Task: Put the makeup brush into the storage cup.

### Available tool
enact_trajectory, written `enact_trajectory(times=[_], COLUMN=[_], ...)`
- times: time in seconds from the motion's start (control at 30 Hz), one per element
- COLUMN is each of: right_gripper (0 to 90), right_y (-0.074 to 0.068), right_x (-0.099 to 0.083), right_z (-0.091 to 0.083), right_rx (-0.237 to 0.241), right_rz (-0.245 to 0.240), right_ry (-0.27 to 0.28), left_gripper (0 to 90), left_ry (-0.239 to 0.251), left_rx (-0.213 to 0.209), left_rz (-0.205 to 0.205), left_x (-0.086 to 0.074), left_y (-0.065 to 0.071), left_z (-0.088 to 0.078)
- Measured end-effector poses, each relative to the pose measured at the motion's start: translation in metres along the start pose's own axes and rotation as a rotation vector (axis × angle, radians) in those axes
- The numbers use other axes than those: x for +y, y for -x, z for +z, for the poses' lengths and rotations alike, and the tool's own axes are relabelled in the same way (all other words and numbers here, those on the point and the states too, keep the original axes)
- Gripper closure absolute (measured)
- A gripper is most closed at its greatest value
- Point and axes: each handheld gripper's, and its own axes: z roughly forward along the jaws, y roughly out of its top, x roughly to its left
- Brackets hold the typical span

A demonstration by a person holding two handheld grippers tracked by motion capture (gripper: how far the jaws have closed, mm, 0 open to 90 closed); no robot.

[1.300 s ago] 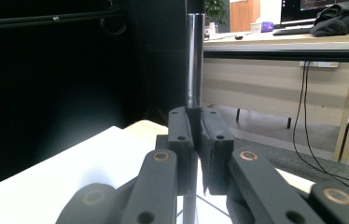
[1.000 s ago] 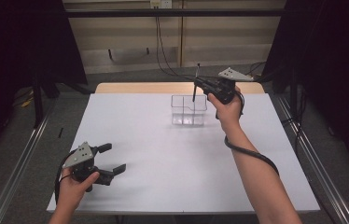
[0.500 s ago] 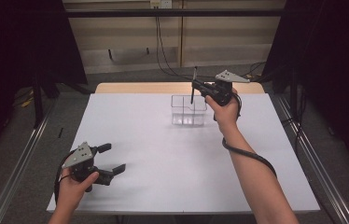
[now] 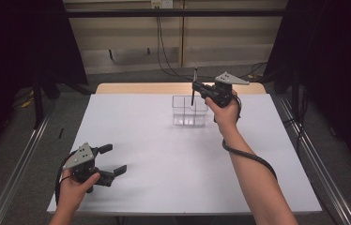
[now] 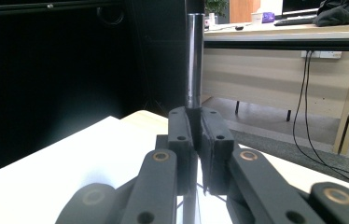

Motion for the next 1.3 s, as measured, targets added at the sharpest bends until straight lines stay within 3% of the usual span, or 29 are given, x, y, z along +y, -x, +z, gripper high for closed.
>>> enact_trajectory(times=[0.83,1.3], right_gripper=[84.0,84.1], right_y=[0.004,0.002], right_x=[-0.010,-0.018], right_z=[0.001,0.001], right_rx=[-0.014,0.011], right_rz=[-0.010,-0.015], right_ry=[-0.018,-0.035], left_gripper=[1.5,1.5], left_ry=[0.002,0.006], left_rx=[-0.005,-0.005], left_rz=[0.002,-0.004], left_x=[0.000,0.001], left_y=[0.000,0.001], left_z=[0.000,0.001])
